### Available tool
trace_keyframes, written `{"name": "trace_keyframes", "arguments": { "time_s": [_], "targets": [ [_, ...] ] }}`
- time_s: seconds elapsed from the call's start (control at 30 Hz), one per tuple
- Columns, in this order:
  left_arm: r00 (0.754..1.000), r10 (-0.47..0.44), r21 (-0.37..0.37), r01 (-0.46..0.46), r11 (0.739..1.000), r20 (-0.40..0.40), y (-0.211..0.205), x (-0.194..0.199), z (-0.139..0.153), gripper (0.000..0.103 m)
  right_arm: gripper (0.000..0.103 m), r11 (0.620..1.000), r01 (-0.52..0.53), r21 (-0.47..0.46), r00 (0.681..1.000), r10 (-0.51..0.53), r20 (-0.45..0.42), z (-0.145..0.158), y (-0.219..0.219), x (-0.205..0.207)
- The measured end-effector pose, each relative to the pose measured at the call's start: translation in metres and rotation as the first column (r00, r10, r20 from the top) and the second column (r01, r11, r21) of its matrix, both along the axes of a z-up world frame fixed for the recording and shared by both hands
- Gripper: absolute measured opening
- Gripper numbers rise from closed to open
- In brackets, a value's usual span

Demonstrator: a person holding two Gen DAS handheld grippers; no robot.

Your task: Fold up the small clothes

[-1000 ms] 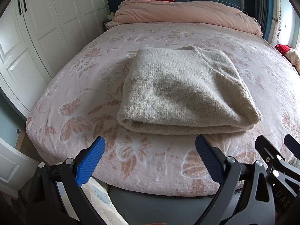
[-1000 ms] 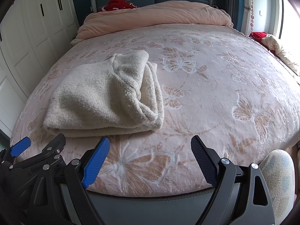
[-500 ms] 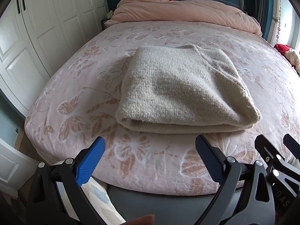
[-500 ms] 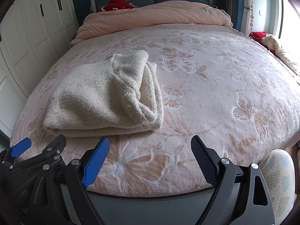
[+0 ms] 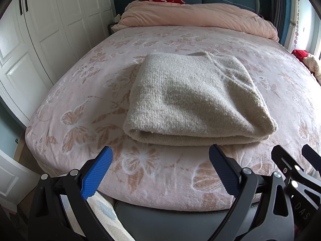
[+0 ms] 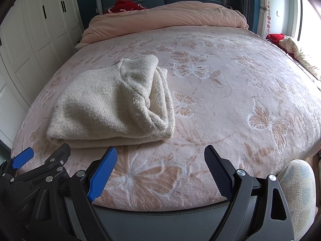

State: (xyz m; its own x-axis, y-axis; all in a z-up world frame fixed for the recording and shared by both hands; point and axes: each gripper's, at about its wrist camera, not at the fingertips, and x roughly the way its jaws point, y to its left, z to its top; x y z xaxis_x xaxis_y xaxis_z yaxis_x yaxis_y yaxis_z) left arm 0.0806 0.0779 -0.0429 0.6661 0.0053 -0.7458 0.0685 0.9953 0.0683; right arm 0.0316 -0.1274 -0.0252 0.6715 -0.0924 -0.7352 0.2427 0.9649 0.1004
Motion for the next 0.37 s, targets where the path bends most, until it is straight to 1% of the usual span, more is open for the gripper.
{"name": "trace_keyframes", "arguments": {
  "time_s": [0.1, 0.17, 0.23, 0.37],
  "targets": [
    [1.0, -0.005, 0.012, 0.005, 1.0, 0.013, -0.0018, -0.0006, 0.0004, 0.094, 0.086, 1.0, -0.001, -0.003, 1.0, 0.001, -0.006, -0.0006, 0.0, 0.0],
    [1.0, -0.003, 0.02, 0.003, 1.0, 0.005, -0.0029, 0.0002, -0.0002, 0.094, 0.086, 1.0, -0.002, -0.008, 1.0, 0.002, -0.006, 0.0002, 0.0022, -0.0003],
    [1.0, -0.001, 0.01, 0.001, 1.0, -0.014, -0.0021, 0.0017, -0.0011, 0.094, 0.086, 1.0, -0.004, -0.009, 1.0, 0.004, -0.005, 0.0004, 0.0023, -0.0004],
    [1.0, 0.004, 0.012, -0.003, 1.0, -0.013, -0.0018, 0.0013, -0.0011, 0.094, 0.086, 1.0, -0.005, -0.012, 1.0, 0.005, -0.006, 0.0002, 0.0035, -0.0002]
  ]
}}
